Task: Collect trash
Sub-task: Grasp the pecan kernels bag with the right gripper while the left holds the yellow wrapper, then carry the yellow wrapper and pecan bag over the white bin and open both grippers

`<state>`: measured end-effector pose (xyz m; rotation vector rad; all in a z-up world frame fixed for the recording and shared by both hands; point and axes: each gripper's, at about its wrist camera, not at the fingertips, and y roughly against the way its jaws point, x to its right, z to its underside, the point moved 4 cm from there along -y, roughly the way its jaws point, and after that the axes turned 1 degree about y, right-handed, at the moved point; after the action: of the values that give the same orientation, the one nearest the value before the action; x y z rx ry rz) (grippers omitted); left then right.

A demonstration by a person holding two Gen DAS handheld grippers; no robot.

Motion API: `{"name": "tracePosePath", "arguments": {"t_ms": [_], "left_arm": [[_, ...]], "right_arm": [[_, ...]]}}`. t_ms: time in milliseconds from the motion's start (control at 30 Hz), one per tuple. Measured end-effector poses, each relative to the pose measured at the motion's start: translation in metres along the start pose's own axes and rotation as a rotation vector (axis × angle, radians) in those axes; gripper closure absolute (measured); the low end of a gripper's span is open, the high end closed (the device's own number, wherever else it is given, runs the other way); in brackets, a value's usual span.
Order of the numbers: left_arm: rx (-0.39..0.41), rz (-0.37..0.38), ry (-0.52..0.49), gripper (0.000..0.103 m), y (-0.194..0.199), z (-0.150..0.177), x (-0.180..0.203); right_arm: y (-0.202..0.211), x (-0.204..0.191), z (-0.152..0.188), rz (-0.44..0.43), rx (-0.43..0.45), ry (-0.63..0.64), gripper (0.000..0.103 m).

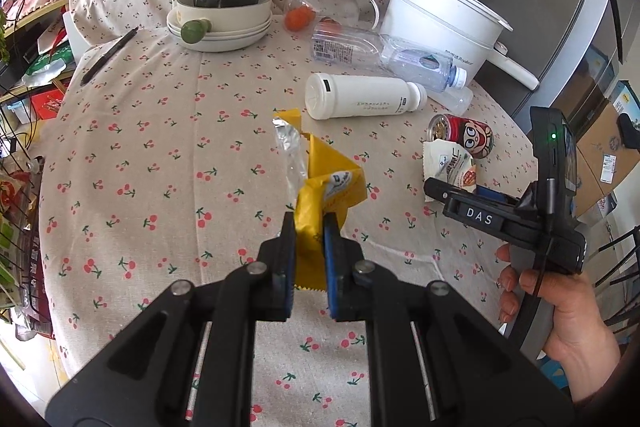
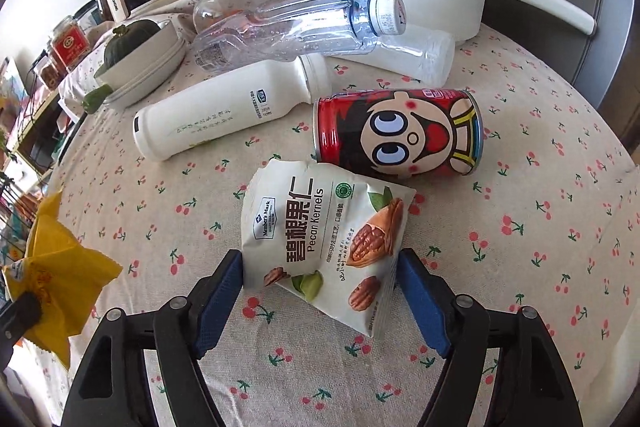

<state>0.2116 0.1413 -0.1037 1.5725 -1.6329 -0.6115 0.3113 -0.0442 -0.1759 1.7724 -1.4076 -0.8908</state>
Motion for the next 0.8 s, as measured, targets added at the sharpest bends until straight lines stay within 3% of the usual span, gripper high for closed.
{"name": "tracePosePath", "arguments": {"t_ms": [133,167,300,433,800], "left_arm": [[-0.001,0.003,-0.01,0.089,-0.001,0.001,0.005],[-0.001,0.006,-0.014,0.089,0.0,0.002,0.006],[0.007,0.016,-0.022,0.089,0.003,0.002,0.012],[0.006,0.032,-0.016,0.089,0.003,0.003,0.016],[0.011,0.129,-0.071,0.089,0.007,0.004,0.063]], "right_arm": [[0.008,0.006,0.0,-0.037,0.001,-0.002,0.044],[0.012,0.007,0.0,-0.051,-0.004,0.0,0.071],[0.022,0.016,0.001,-0.071,-0.029,0.017,0.072],[0.033,0.034,0.003,-0.079,-0.043,-0.003,0.08],[0.092,0.093,0.009,-0.071,-0.04,-0.053,0.08]]}}
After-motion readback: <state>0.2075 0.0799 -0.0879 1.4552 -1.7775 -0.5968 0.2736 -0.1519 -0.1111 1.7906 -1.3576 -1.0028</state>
